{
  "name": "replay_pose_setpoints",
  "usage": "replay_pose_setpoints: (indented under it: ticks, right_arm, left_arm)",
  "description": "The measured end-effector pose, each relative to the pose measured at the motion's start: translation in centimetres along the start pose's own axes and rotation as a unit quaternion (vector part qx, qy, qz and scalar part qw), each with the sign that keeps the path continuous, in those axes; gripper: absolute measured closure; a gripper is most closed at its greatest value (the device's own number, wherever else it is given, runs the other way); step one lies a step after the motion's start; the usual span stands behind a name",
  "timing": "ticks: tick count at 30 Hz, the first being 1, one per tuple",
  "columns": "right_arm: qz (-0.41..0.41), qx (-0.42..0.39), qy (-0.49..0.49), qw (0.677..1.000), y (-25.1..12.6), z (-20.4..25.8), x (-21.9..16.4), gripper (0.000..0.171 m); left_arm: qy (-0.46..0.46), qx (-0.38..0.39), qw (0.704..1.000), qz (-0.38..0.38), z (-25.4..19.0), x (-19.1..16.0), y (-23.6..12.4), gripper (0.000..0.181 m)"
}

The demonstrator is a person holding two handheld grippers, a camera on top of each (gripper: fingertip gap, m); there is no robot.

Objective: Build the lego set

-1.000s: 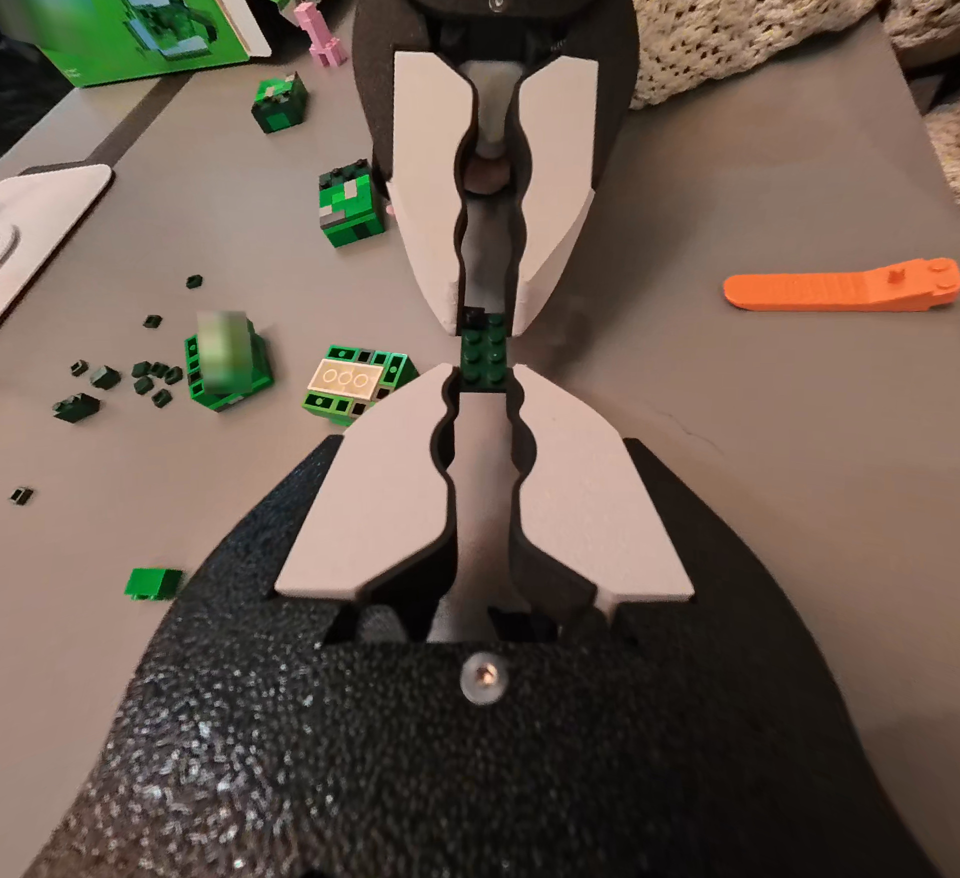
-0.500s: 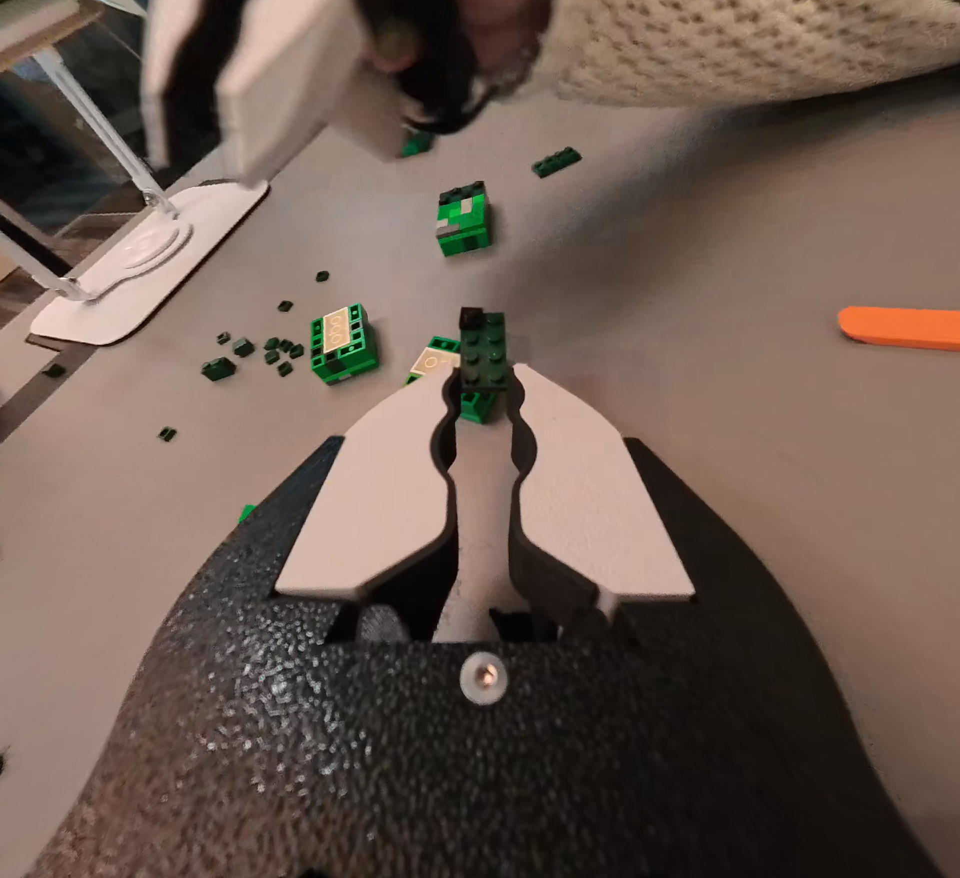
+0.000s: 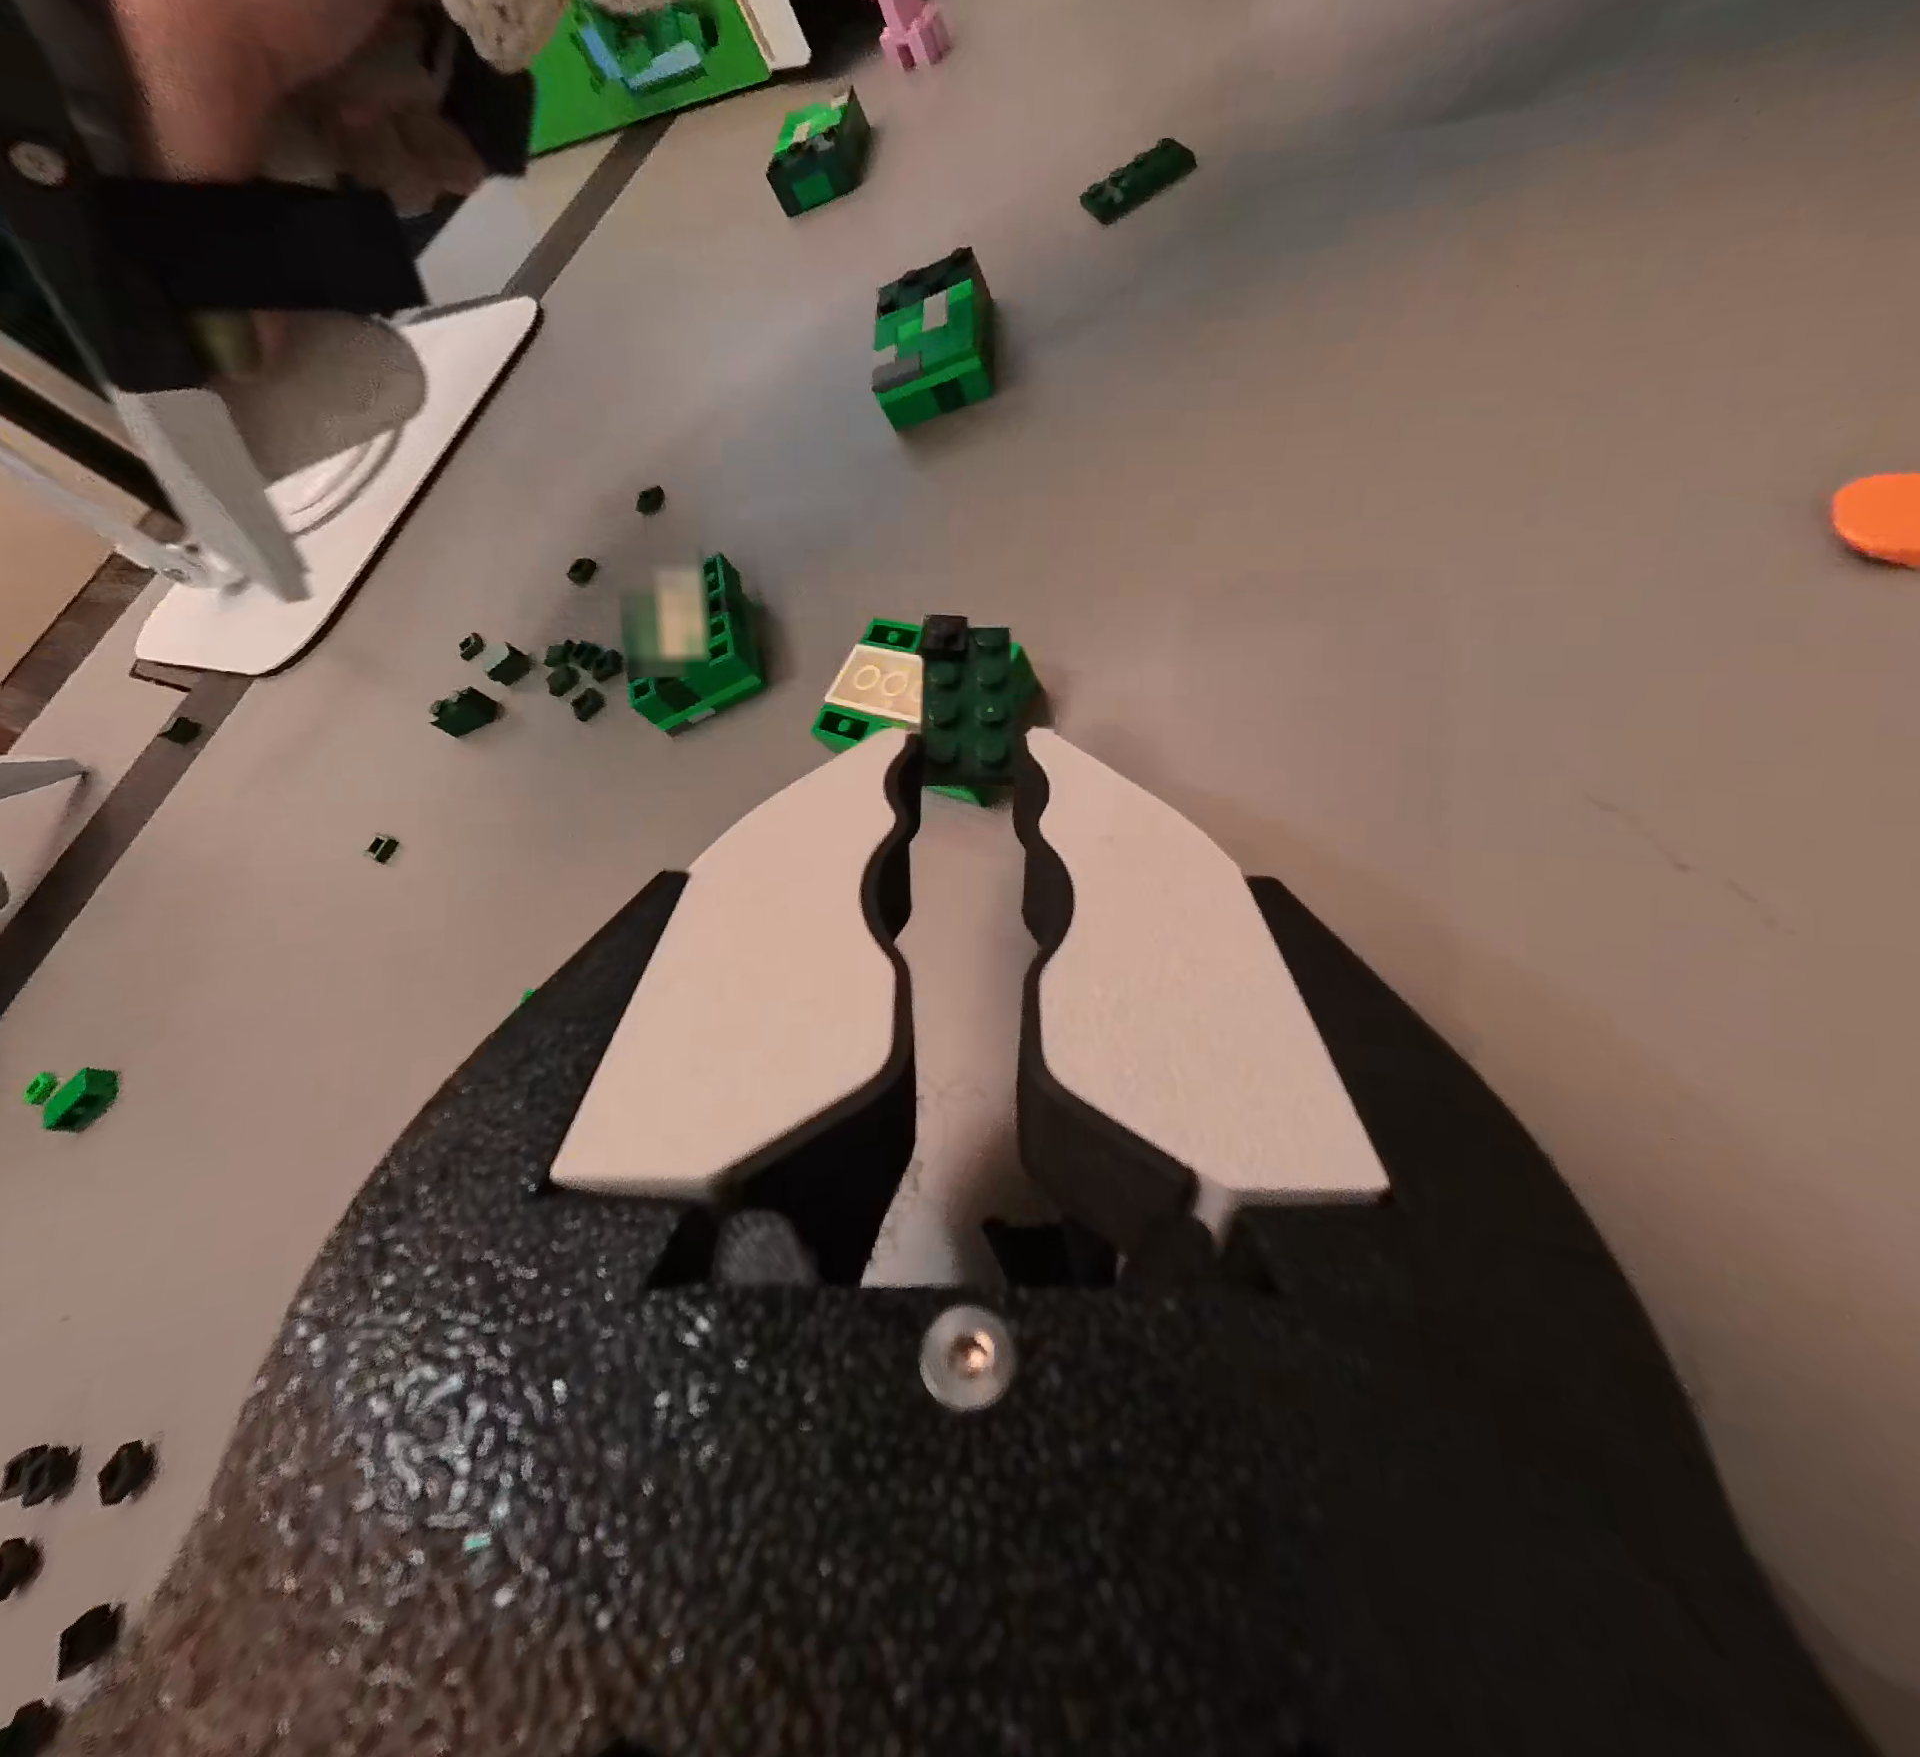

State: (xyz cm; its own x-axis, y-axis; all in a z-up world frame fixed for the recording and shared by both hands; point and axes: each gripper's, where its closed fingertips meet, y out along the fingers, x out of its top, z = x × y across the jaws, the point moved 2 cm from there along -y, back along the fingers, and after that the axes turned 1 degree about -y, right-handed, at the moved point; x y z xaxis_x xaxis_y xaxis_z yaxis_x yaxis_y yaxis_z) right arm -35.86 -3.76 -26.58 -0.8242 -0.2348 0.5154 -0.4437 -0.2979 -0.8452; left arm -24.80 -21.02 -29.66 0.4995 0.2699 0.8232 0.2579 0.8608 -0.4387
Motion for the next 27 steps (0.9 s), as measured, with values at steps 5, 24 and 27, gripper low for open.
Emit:
replay_pose_setpoints:
  ticks: [5,24,27]
  right_arm:
    - [0.029,-0.002,0.021,0.999,0.1,0.0,-2.0,0.156]
    - [0.155,0.018,0.198,0.968,2.8,0.8,-4.4,0.152]
    - [0.172,0.000,0.178,0.969,3.1,1.1,-4.6,0.155]
  left_arm:
    - [-0.013,0.018,1.000,-0.014,0.6,0.2,-0.5,0.165]
    - [-0.016,0.020,1.000,-0.010,0.5,0.0,-0.6,0.165]
    - [-0.019,0.022,1.000,-0.012,0.6,0.0,-0.7,0.165]
